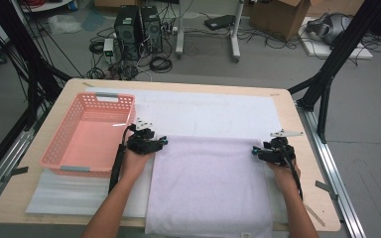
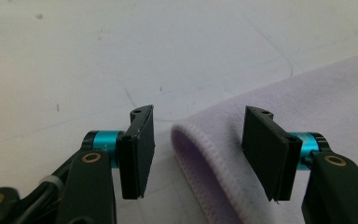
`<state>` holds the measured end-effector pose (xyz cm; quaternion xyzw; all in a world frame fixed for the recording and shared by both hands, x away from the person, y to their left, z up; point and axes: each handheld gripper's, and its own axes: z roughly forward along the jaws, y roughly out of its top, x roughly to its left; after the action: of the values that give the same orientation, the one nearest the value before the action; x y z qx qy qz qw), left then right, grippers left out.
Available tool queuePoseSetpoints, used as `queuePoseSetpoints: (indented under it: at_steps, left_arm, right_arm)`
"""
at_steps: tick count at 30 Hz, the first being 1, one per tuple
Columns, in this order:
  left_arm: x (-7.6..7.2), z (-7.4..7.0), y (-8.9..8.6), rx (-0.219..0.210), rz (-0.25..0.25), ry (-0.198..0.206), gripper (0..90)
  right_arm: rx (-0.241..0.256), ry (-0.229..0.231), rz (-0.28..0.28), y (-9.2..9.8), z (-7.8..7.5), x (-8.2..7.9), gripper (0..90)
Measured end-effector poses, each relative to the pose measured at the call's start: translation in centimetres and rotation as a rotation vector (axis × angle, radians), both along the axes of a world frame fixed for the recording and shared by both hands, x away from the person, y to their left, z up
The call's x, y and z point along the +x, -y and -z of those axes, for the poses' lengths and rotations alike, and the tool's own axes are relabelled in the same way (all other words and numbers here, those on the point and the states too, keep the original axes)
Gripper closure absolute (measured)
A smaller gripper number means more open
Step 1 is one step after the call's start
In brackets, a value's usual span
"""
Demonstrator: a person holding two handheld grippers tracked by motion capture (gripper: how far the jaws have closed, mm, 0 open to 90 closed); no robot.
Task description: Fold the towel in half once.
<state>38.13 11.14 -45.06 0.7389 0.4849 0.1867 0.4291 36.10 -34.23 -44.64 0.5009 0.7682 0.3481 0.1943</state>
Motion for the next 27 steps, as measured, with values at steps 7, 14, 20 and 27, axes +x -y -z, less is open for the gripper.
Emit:
queuePoseSetpoints:
  at_steps: [7, 14, 20, 27]
  left_arm:
    - [0.1, 0.1, 0.7, 0.05, 0.046, -0.015, 54.7]
    - [0.2, -0.1, 0.8, 0.03, 0.042, -0.044, 84.4]
    - [1.4, -1.8, 1.1, -0.07, -0.026, 0.005, 85.0]
    - [5.1, -3.6, 1.6, -0.109, -0.051, 0.022, 84.9]
  right_arm:
    - [0.014, -0.014, -0.04, -0.4, -0.2, -0.3, 76.4]
    - [0.081, -0.035, -0.052, -0.2, 0.0, -0.3, 85.9]
    - [0.076, 0.023, -0.015, 0.5, -0.9, 0.7, 86.5]
    - [0.111, 0.059, 0.054, 1.5, -2.7, 3.6, 86.4]
